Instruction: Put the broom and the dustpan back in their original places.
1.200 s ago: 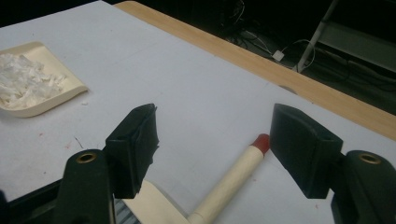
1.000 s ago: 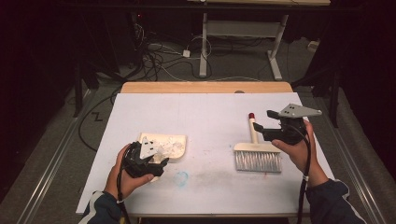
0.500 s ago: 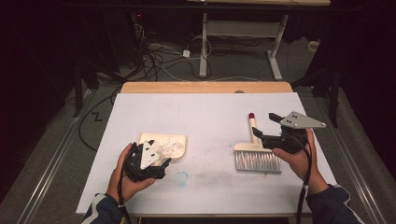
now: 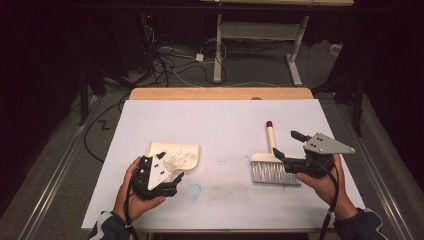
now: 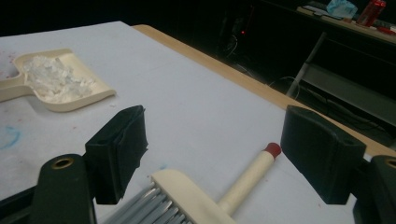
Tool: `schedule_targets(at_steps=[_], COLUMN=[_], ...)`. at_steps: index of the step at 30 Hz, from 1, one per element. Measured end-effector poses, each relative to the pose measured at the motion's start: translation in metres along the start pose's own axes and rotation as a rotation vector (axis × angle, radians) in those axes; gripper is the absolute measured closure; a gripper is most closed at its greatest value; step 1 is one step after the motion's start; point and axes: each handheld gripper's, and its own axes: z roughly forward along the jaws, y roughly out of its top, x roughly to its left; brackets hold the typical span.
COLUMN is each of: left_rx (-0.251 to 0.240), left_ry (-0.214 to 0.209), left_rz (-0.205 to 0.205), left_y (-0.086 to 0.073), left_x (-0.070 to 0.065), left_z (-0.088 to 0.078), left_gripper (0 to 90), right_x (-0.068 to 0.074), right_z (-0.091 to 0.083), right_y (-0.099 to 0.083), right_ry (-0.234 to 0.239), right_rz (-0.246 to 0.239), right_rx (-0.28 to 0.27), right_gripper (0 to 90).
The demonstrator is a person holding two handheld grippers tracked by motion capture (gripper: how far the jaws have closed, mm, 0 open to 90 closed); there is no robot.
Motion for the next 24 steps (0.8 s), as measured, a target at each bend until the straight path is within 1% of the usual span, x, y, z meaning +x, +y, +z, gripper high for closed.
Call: schedule_targets(at_steps=[1,6,9,11,13,15,18,20,22,23,24], left_rx=[-0.003,-0.022,-0.028,-0.025,-0.028,-0.025,-0.016,-0.007,-0.004,-0.004,-0.008], left_ry=[0.001,0.006,0.005,0.006,0.000,0.001,-0.004,-0.008,0.003,0.002,0.000], left_rz=[0.002,-0.003,0.002,0.007,0.006,0.009,0.007,0.007,0.010,0.015,0.013], left_y=[-0.001,-0.002,-0.004,-0.006,-0.007,-0.009,-0.013,-0.016,-0.020,-0.022,-0.023], left_x=[0.000,0.000,-0.002,-0.003,-0.004,-0.005,-0.006,-0.008,-0.011,-0.013,-0.014], left_z=[0.000,-0.002,-0.002,-0.001,-0.001,0.000,0.001,0.002,0.003,0.003,0.002], left_gripper=[17.7,17.7,17.7,17.7,17.7,17.7,17.7,17.7,17.7,17.7,17.7], right_x=[0.001,0.006,0.009,0.011,0.013,0.015,0.017,0.019,0.024,0.026,0.028], right_z=[-0.002,-0.009,-0.014,-0.016,-0.016,-0.017,-0.018,-0.017,-0.017,-0.018,-0.018], right_y=[-0.002,-0.011,-0.016,-0.021,-0.026,-0.031,-0.040,-0.048,-0.056,-0.061,-0.065], right_ry=[-0.012,-0.023,-0.046,-0.060,-0.050,-0.055,-0.050,-0.055,-0.069,-0.069,-0.057], right_rz=[-0.005,-0.018,-0.028,-0.019,-0.015,-0.028,-0.017,-0.009,-0.022,-0.023,-0.012], right_rx=[0.001,0.006,-0.004,-0.013,-0.013,-0.009,-0.006,0.008,0.024,0.024,0.027], right_gripper=[22.6,21.6,21.4,21.5,21.5,21.8,21.0,20.0,19.8,19.9,19.9])
